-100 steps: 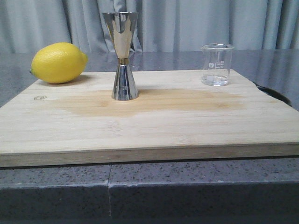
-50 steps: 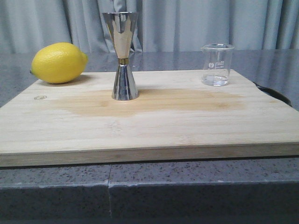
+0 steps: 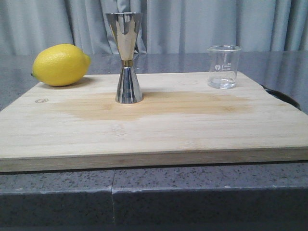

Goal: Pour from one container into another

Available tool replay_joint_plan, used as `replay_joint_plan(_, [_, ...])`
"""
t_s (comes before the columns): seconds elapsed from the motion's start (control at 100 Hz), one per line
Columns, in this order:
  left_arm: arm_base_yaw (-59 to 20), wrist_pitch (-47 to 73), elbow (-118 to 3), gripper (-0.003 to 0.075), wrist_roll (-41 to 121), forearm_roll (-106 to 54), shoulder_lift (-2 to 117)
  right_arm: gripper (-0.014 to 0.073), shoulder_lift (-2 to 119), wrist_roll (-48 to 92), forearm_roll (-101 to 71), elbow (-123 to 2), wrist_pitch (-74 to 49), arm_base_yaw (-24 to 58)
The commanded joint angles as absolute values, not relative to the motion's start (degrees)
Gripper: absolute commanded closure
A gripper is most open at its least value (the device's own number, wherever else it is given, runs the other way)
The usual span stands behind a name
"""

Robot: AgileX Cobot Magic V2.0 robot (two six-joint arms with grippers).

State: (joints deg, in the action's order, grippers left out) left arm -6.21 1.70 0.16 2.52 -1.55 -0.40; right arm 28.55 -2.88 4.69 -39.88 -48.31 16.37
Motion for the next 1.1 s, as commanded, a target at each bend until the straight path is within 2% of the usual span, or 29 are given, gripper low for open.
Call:
replay_joint_plan(0.0, [-6.1,-2.9,0.4,0.0739,2.3,-1.5,-1.8,0.065,26.1,-2.7,6.0,-40.1,-41.6,14.3])
replay_joint_plan(0.2, [-6.1,-2.9,0.4,0.0739,2.3,-1.5,-1.8,0.065,15.0,-2.7,5.3,-28.6,-22.8,4.8])
replay_joint_plan(0.37, [-6.1,-2.9,0.4,0.0739,2.3,-1.5,-1.8,0.065,5.8,-2.7,4.8,-17.2,-14.1,-0.8])
replay_joint_plan(0.61, [-6.1,-2.8,0.4,0.0739,2.3,-1.5,-1.8,0.065,-1.5,-2.7,4.4,-4.8,-5.1,-1.1])
replay_joint_plan(0.81, [-6.1,-2.8,0.4,0.0739,2.3,-1.5,-1.8,0.065,-1.8,-2.7,4.1,2.6,5.0,-1.2])
replay_joint_plan(1.09, [-6.1,-2.8,0.4,0.0739,2.3,-1.5,-1.8,0.065,-1.8,-2.7,4.1,2.4,5.0,-1.2])
